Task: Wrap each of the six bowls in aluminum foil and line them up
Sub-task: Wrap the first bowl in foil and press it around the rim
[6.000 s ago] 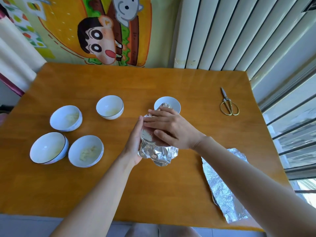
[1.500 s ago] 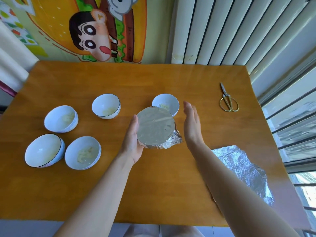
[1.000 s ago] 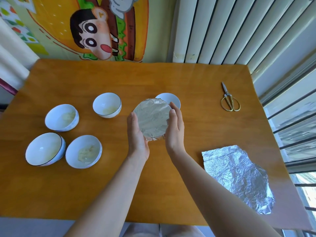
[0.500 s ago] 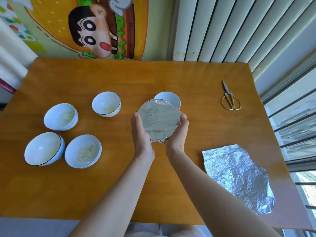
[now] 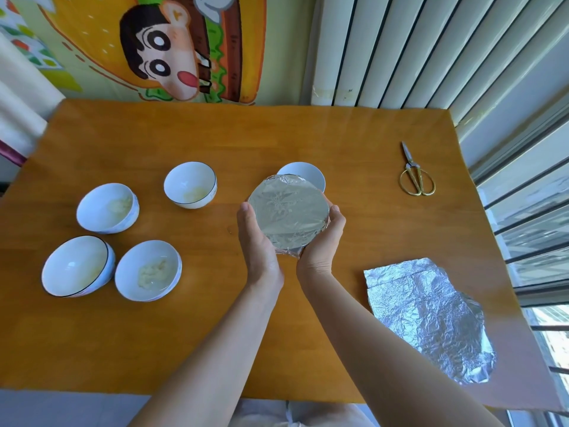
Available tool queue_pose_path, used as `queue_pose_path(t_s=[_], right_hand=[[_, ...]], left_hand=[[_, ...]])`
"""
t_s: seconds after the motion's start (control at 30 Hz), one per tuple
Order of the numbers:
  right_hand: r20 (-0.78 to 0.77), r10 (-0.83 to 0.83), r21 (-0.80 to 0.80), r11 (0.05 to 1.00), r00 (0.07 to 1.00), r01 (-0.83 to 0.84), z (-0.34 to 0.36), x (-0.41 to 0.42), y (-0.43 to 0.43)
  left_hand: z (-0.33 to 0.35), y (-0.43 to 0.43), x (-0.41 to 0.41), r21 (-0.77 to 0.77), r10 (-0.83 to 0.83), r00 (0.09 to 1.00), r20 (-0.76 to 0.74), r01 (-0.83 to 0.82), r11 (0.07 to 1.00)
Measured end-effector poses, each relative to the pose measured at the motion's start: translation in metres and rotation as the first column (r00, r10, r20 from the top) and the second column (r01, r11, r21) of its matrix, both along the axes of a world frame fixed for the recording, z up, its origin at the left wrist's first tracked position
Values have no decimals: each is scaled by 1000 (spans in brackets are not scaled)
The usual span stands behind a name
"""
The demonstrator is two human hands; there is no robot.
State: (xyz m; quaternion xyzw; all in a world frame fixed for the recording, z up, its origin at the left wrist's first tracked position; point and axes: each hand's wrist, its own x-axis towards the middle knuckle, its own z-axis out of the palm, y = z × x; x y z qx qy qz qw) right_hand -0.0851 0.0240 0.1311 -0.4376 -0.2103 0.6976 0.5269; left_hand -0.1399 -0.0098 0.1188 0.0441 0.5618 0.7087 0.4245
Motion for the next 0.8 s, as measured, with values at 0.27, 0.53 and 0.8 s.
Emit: queue_pose_path(t_s=[0.27,0.53,0.8], right_hand=[[151,238,68,966,960,-250,-7,17,0],[553,259,356,785,792,-506,6,50,50],[691,512,258,483,509,-836,17,41,62]], left_hand=[[7,-5,-16,-57,-81,996,43,84,995],[13,-12,-41,-96,-275,960,48,278,956],[22,-14,-42,-86,-485,873,53,488,869]])
